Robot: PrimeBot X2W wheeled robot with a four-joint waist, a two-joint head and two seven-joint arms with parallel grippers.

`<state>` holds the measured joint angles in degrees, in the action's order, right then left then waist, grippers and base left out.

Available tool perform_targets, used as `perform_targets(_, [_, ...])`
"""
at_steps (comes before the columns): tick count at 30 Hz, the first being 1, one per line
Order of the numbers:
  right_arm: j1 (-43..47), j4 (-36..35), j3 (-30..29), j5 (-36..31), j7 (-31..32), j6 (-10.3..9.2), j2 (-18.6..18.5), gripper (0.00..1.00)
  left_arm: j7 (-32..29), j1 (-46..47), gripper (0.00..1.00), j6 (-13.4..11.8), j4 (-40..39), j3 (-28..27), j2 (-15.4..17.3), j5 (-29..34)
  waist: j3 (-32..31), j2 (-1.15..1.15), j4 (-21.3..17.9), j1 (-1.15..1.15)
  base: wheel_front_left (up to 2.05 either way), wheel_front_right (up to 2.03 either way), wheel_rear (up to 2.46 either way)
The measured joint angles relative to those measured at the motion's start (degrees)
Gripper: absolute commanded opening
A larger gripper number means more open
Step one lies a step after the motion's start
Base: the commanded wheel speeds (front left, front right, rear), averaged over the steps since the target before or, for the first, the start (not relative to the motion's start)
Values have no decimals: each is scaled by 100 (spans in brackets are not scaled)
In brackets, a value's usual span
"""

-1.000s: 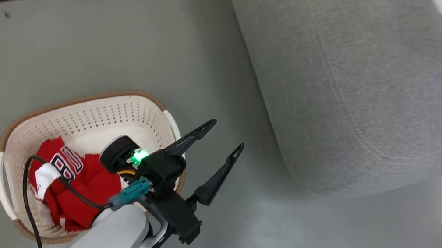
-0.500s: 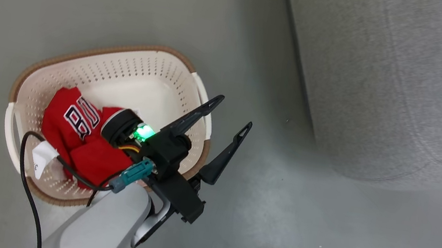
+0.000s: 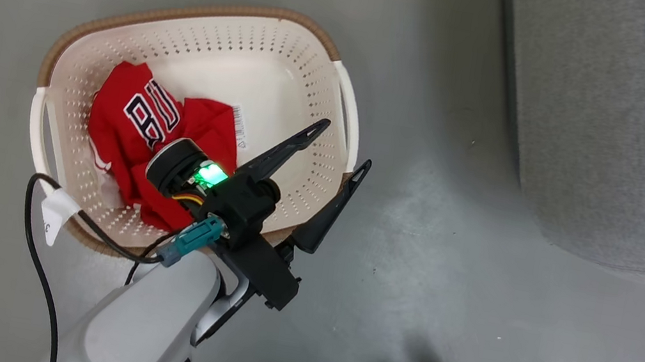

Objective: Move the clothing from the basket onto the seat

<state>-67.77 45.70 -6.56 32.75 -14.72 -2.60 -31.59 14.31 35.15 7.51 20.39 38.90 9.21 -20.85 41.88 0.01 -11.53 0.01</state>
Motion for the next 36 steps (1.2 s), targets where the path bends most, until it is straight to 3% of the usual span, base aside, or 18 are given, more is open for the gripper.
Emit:
perform_targets(8, [-58, 355, -15, 38, 0, -43, 307, 0, 0, 23, 100, 0, 97, 45, -22, -36, 243, 0, 199, 0, 0, 0, 0])
perform_targets(9, [-53, 412, -5, 51, 0, -43, 376, 34, 0, 25, 100, 0, 109, 55, -32, -54, 251, 0, 214, 0, 0, 0, 0])
perform_targets(10, [-37, 456, 8, 47, 0, -43, 428, 75, 0, 40, 100, 0, 141, 71, -48, -76, 251, 0, 227, 0, 0, 0, 0])
perform_targets(11, [-20, 502, 10, 45, 0, -38, 459, 100, 0, 76, 100, 0, 174, 103, -74, -80, 239, 0, 238, 0, 0, 0, 0])
perform_targets(22, [519, 592, 7, -94, 0, 366, 621, 100, 0, 197, 100, 0, 350, -132, -242, -311, -116, -1, 322, -1, 0, 0, 0])
perform_targets(36, [1410, -68, 280, -667, 0, 633, 936, 100, 0, -85, 100, 1, 657, -521, -391, -498, -840, -1, 416, -2, 0, 0, 0])
